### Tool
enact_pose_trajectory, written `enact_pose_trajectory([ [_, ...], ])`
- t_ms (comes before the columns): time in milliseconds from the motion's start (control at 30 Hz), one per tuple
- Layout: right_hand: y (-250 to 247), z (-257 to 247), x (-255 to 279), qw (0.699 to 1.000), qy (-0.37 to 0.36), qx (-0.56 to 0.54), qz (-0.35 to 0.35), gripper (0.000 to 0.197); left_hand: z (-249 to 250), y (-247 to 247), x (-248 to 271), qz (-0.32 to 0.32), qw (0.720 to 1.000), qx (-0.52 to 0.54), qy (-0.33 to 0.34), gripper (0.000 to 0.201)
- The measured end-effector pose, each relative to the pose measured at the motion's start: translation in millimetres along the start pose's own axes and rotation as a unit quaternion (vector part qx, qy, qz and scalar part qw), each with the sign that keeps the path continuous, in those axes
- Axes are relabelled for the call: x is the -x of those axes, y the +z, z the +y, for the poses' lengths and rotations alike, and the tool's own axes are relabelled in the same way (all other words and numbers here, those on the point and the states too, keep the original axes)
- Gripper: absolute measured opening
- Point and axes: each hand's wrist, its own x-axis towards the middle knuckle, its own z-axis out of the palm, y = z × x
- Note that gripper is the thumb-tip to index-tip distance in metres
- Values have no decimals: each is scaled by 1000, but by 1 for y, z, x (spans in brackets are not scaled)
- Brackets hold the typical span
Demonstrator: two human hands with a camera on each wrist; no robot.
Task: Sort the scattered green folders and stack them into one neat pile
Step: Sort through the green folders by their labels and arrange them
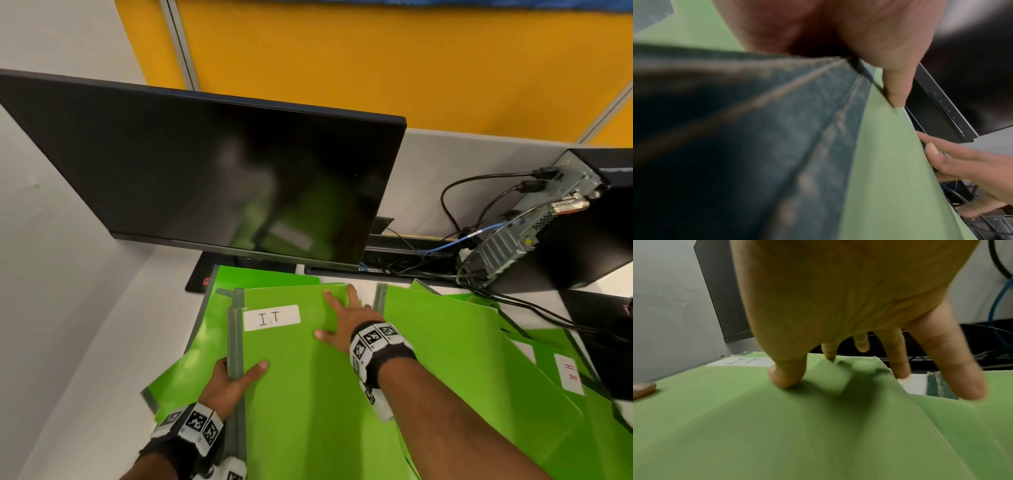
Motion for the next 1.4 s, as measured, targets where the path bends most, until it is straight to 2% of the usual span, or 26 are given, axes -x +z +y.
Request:
enact_pose_trajectory([
  [100,1,1,-6,999,-30,-20,-22,92,-1,-2,-2,-5,1000,-1,-8,114],
  [200,4,3,-2,999,-35,-39,-2,94,-2,-3,-3,-12,1000,11,-8,127],
  [333,-9,2,-3,998,-44,46,5,101,-4,-2,-4,-6,1000,5,-11,121],
  [433,-12,-1,-9,990,-113,77,17,100,-7,-1,-6,-3,1000,13,-6,129],
  [500,-7,-1,-12,988,-147,41,25,98,-10,0,-9,6,1000,10,0,124],
  [633,0,-1,-13,985,-162,4,55,104,-13,2,-14,31,1000,-1,0,92],
  [767,3,10,0,982,-151,-79,86,84,-13,4,-15,56,998,-38,-4,87],
  [833,9,33,14,976,-100,-132,143,69,-14,2,-18,57,996,-62,-11,86],
  [867,14,51,22,969,-50,-153,186,61,-14,2,-17,52,996,-76,-16,90],
  [933,28,97,41,949,97,-153,256,50,-13,2,-18,47,994,-93,-17,95],
  [967,36,119,51,934,187,-142,269,51,-11,2,-17,48,994,-100,-18,93],
  [1033,51,157,72,885,359,-157,253,66,-8,3,-15,52,992,-113,-21,89],
  [1100,61,182,87,827,468,-232,207,90,-7,4,-13,48,992,-118,-22,88],
  [1133,65,191,91,809,492,-268,180,98,-8,4,-13,47,992,-119,-21,89],
  [1200,72,205,90,792,497,-325,144,103,-9,4,-13,50,992,-114,-23,92],
  [1333,70,215,86,800,462,-368,104,100,-10,4,-15,56,992,-115,-24,97],
  [1400,65,213,88,789,453,-403,101,94,-10,4,-15,55,991,-118,-27,96],
])
